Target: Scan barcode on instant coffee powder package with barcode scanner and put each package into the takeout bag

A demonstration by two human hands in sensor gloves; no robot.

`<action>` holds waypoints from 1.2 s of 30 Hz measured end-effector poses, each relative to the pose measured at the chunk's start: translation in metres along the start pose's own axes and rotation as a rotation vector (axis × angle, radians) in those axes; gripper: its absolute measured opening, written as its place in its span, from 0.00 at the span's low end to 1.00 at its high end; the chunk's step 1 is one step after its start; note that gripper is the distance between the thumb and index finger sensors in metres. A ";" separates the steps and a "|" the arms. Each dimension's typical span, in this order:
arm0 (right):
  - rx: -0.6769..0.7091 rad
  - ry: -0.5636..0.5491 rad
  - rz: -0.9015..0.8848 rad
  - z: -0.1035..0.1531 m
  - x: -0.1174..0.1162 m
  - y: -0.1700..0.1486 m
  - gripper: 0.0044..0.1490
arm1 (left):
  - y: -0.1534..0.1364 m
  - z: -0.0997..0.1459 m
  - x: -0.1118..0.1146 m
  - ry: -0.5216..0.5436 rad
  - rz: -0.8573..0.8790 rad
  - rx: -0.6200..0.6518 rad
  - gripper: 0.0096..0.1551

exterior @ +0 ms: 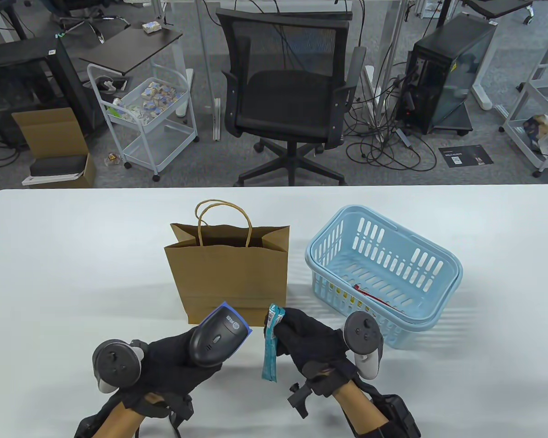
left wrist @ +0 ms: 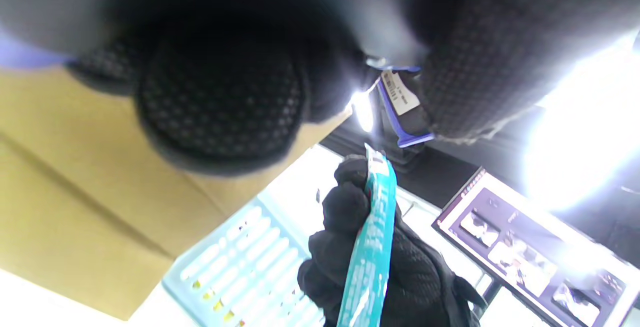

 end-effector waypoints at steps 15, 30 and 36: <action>-0.143 0.158 -0.033 -0.006 -0.012 -0.020 0.28 | -0.005 -0.005 0.019 -0.191 0.023 -0.055 0.37; -0.186 0.306 -0.184 -0.009 -0.020 -0.029 0.27 | -0.009 -0.006 0.020 -0.252 0.166 -0.095 0.37; -0.179 0.307 -0.172 -0.010 -0.020 -0.028 0.27 | -0.010 -0.006 0.020 -0.270 0.171 -0.108 0.36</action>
Point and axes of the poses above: the tracker on the back of each hand, its own y axis roughly to the thumb side, its own z axis roughly from the fingertips to the wrist, x = y × z, the point moved 1 cm from there along -z, roughly from the wrist to the fingertips, and after that the axes turned 8 degrees about -x, right-handed, at the moved point
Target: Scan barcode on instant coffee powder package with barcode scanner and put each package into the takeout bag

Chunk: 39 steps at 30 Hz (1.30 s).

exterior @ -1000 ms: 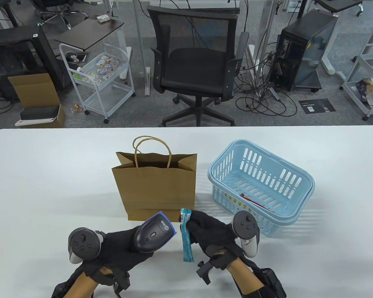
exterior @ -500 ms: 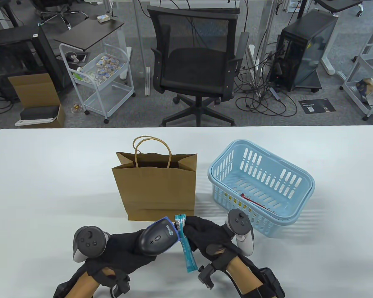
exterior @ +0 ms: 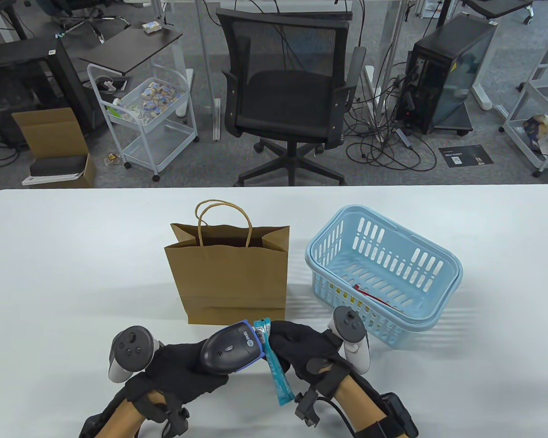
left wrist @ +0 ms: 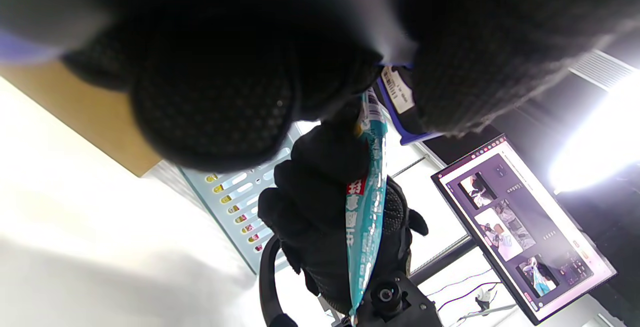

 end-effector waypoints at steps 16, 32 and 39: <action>0.022 0.062 -0.043 0.001 -0.002 0.005 0.37 | -0.005 0.016 -0.046 0.252 0.216 0.054 0.38; 0.194 -0.132 0.206 0.017 -0.005 0.054 0.32 | -0.038 0.070 -0.122 0.824 0.166 -0.135 0.39; 0.461 -0.325 0.256 0.021 -0.012 0.171 0.29 | -0.047 0.068 -0.122 0.819 0.190 -0.168 0.39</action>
Point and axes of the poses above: the tracker on the back of each hand, its own y axis roughly to the thumb side, its own z axis roughly from the fingertips to the wrist, x = y × z, the point moved 1 cm from there along -z, roughly from the wrist to the fingertips, and after that the axes turned 8 degrees about -x, right-handed, at the moved point
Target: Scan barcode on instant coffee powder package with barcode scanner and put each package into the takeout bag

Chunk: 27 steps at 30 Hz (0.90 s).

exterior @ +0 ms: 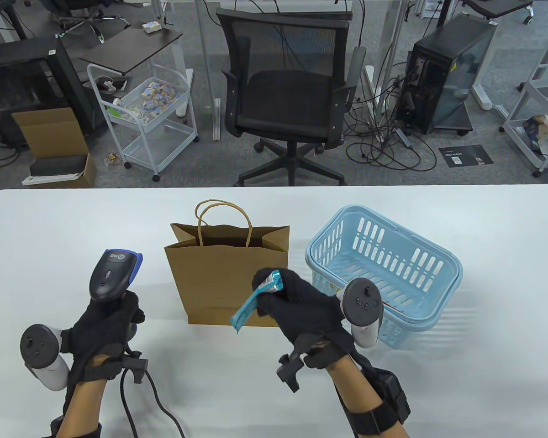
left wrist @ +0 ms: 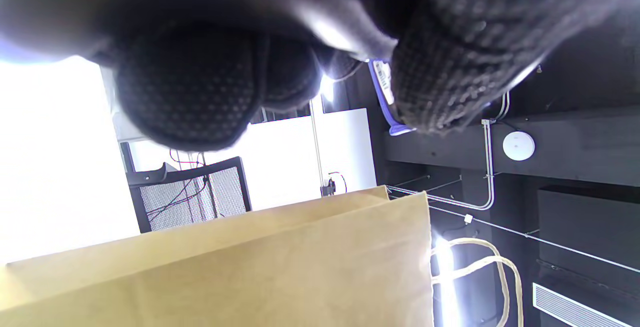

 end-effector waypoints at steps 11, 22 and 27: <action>0.222 -0.391 0.299 -0.004 0.028 0.076 0.27 | 0.008 0.002 0.004 -0.016 -0.023 0.042 0.39; 0.200 -0.433 0.429 -0.016 0.039 0.043 0.26 | 0.003 0.004 0.010 -0.033 -0.045 0.032 0.39; 0.174 -0.396 0.351 -0.027 0.035 0.024 0.26 | 0.003 0.004 0.011 -0.033 -0.033 0.028 0.39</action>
Point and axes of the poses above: the tracker on the back of each hand, its own y axis roughly to the thumb side, its own z axis roughly from the fingertips to the wrist, x = y × z, the point moved 1 cm from there along -z, roughly from the wrist to the fingertips, and after that the axes turned 8 degrees about -x, right-handed, at the moved point
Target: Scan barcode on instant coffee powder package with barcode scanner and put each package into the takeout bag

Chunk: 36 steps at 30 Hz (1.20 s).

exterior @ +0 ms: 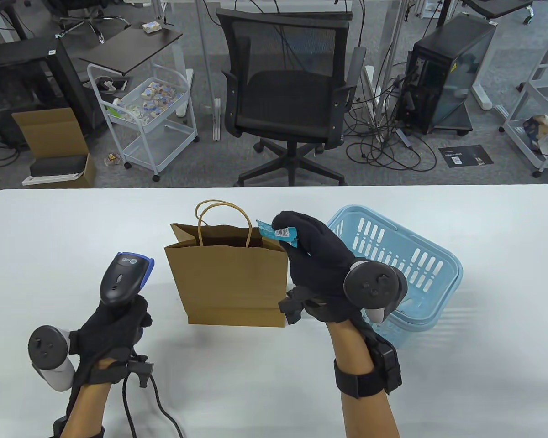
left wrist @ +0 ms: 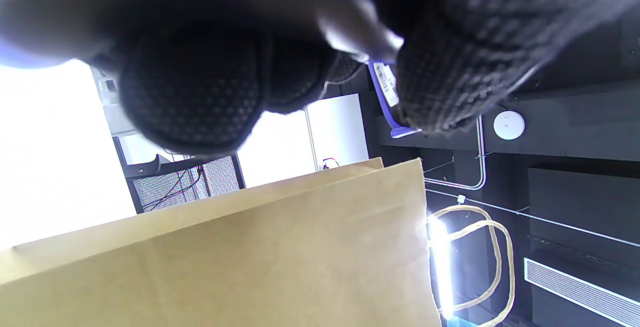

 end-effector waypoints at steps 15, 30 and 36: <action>-0.029 0.010 0.015 -0.003 0.003 -0.007 0.26 | -0.002 0.000 0.001 -0.006 -0.013 -0.006 0.39; -0.036 0.169 0.022 -0.007 -0.005 -0.016 0.26 | -0.002 -0.001 0.003 -0.011 -0.021 -0.007 0.39; -0.090 0.256 0.017 -0.009 -0.011 -0.029 0.27 | -0.003 -0.001 0.003 -0.014 -0.024 -0.007 0.39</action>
Point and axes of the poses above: the tracker on the back of each hand, its own y axis roughly to the thumb side, its own z axis roughly from the fingertips to the wrist, x = y × z, the point moved 1 cm from there along -z, roughly from the wrist to the fingertips, and after that the axes turned 8 degrees about -x, right-handed, at the moved point
